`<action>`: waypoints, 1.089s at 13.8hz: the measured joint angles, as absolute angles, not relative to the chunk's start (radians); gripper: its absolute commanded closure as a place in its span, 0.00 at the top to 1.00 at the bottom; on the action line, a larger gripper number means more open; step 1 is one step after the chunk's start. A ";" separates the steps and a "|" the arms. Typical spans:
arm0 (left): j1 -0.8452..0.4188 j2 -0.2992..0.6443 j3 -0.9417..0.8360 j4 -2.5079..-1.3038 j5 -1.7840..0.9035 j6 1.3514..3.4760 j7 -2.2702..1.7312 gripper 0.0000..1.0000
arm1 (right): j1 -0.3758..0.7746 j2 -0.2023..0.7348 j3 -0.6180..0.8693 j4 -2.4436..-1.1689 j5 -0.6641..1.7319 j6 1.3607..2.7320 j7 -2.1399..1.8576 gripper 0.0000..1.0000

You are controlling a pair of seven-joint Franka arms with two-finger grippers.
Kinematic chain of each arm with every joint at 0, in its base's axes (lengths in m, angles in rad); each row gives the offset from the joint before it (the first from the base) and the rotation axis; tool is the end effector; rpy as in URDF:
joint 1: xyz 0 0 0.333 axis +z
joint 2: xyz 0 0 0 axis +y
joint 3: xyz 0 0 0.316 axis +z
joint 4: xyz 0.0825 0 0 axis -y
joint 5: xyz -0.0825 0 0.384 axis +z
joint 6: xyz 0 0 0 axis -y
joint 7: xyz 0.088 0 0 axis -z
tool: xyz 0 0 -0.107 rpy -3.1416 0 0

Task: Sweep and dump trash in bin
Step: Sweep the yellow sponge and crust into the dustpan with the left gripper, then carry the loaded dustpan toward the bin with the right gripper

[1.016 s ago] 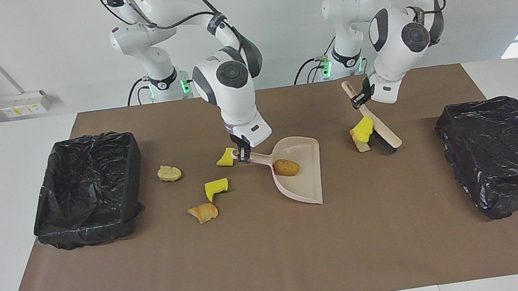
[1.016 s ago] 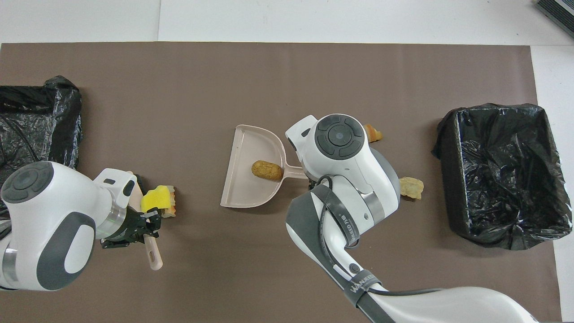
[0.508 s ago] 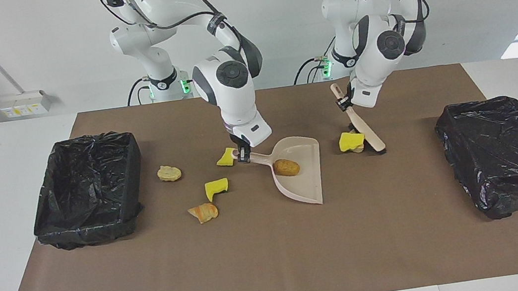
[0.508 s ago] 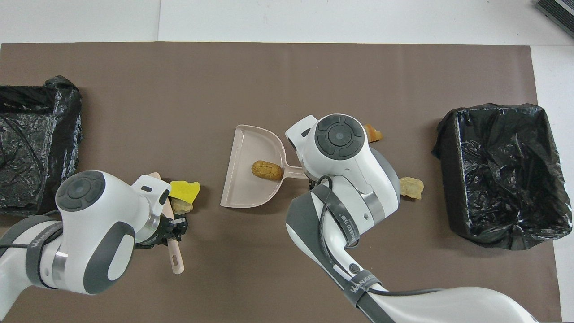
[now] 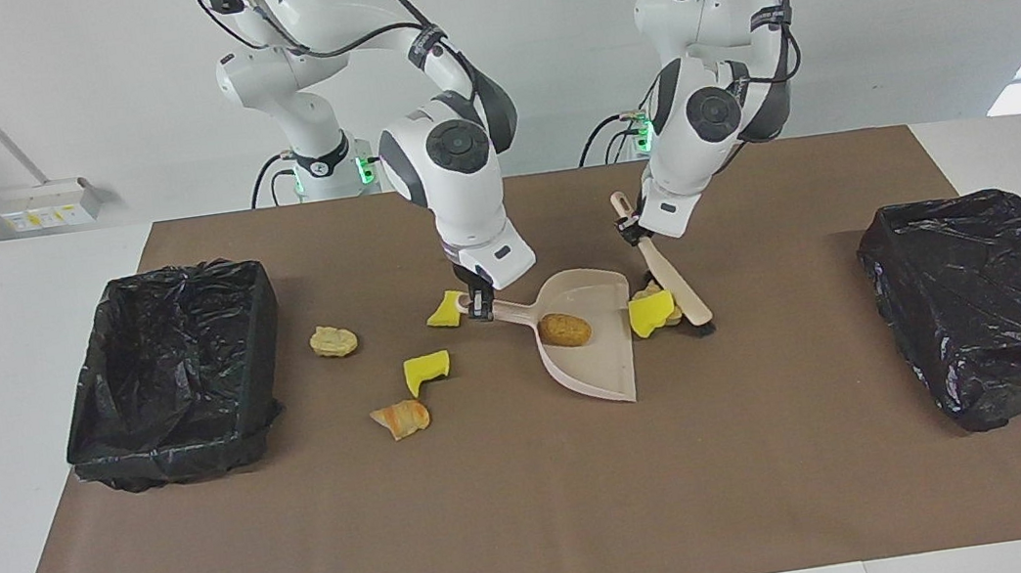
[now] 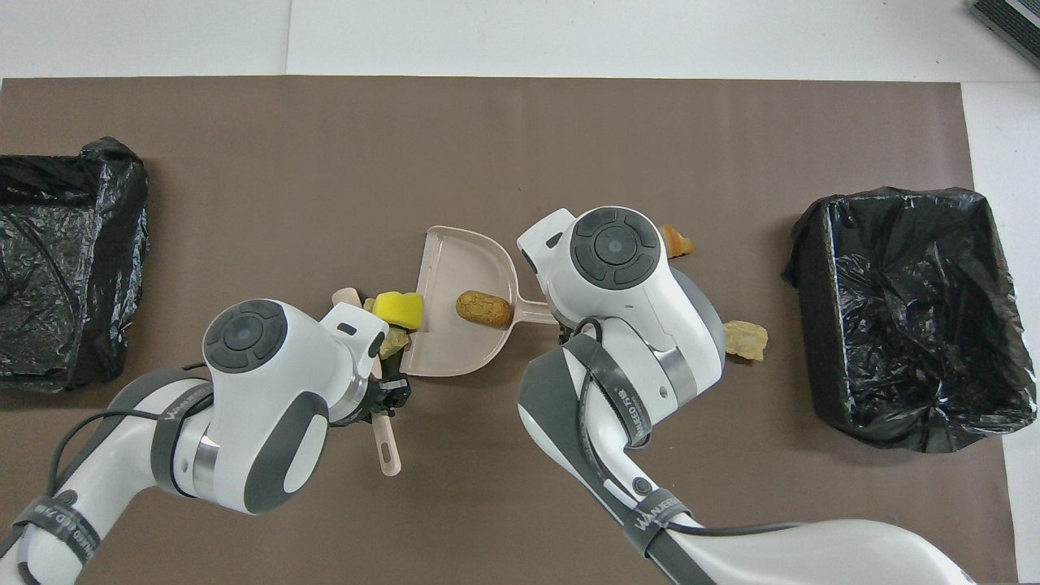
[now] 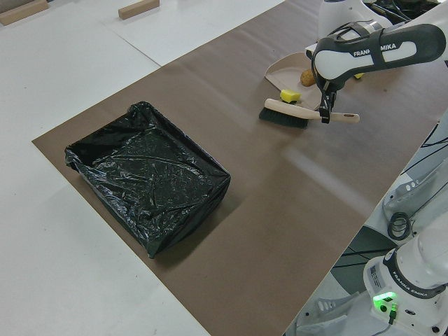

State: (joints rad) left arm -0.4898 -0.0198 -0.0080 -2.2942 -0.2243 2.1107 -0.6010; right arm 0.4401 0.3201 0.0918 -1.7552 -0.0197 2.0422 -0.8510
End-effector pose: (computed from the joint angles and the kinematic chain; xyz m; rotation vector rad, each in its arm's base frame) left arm 0.4278 -0.2443 0.3460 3.0294 0.3571 -0.3588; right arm 0.5528 0.3189 0.3845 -2.4021 -1.9986 0.0460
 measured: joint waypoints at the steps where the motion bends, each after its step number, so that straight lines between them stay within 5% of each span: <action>1: -0.521 -0.017 -0.009 -2.291 -0.225 2.130 -0.601 0.00 | 0.438 0.320 0.091 -1.758 -0.020 2.042 -0.851 0.00; 8: -0.658 -0.019 -0.017 -2.254 -0.226 2.157 -0.589 0.00 | 0.422 0.308 0.090 -1.845 0.061 2.173 -0.898 0.00; 15: -0.659 -0.098 -0.009 -2.226 -0.173 1.904 -0.674 0.00 | 0.421 0.301 0.091 -1.848 0.069 2.179 -0.900 0.00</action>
State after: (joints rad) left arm -0.6595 -0.0975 -0.0091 -2.2261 -0.1730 1.9039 -0.6739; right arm 0.4214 0.3015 0.0910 -1.8484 0.0688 2.1789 -0.9000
